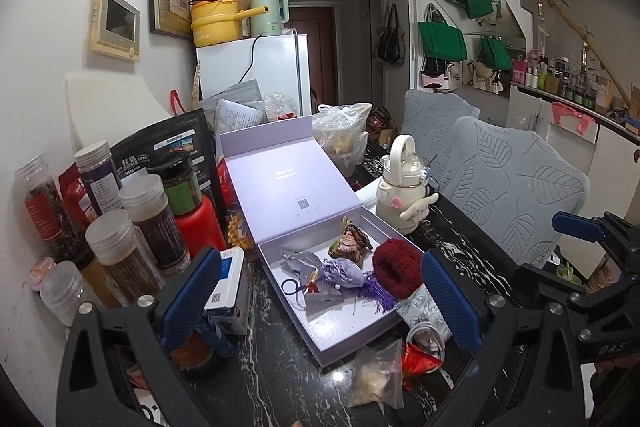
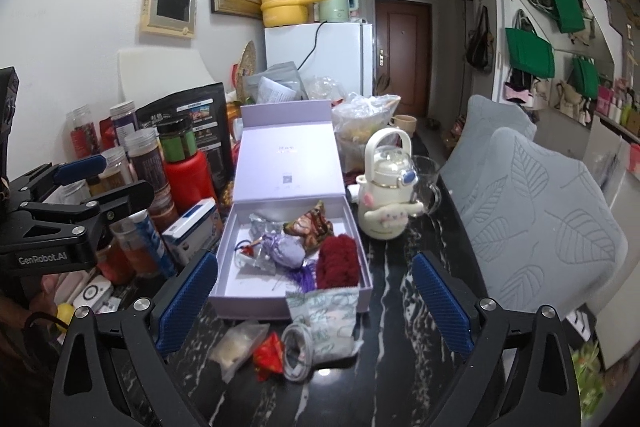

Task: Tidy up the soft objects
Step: 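Withdraw both tools from the box toward the zip bag and white cable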

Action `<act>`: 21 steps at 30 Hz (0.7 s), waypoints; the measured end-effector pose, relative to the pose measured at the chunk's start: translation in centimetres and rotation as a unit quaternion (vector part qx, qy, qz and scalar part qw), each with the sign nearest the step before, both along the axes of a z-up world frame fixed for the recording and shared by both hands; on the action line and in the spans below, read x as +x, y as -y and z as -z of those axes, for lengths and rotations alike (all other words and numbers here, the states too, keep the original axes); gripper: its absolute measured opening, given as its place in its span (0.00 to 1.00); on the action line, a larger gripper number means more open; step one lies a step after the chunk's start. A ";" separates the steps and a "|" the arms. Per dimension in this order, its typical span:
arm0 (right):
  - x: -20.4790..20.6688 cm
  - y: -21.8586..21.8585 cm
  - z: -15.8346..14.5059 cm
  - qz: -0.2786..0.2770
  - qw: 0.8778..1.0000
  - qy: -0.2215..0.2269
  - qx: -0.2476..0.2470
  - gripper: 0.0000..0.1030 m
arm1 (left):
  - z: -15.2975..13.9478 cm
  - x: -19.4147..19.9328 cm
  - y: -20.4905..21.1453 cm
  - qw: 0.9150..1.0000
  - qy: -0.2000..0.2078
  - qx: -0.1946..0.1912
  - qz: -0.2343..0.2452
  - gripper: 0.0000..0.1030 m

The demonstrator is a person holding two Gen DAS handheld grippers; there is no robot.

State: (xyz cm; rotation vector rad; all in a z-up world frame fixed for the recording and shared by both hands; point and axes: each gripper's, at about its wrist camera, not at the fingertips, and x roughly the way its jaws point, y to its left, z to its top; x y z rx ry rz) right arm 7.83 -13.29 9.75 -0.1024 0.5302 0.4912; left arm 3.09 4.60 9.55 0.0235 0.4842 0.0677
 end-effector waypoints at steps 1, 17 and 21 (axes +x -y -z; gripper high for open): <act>-0.2 0.0 0.2 0.001 1.000 -0.001 -0.001 0.96 | 0.2 -0.3 0.0 1.000 0.000 -0.003 0.003 0.99; -3.0 0.6 4.4 -0.004 0.999 -0.044 0.008 0.96 | 5.5 -2.4 0.9 0.997 -0.056 -0.033 0.033 0.99; -3.6 0.7 6.1 0.000 0.998 -0.061 0.010 0.96 | 7.2 -2.6 1.1 0.995 -0.075 -0.041 0.042 0.99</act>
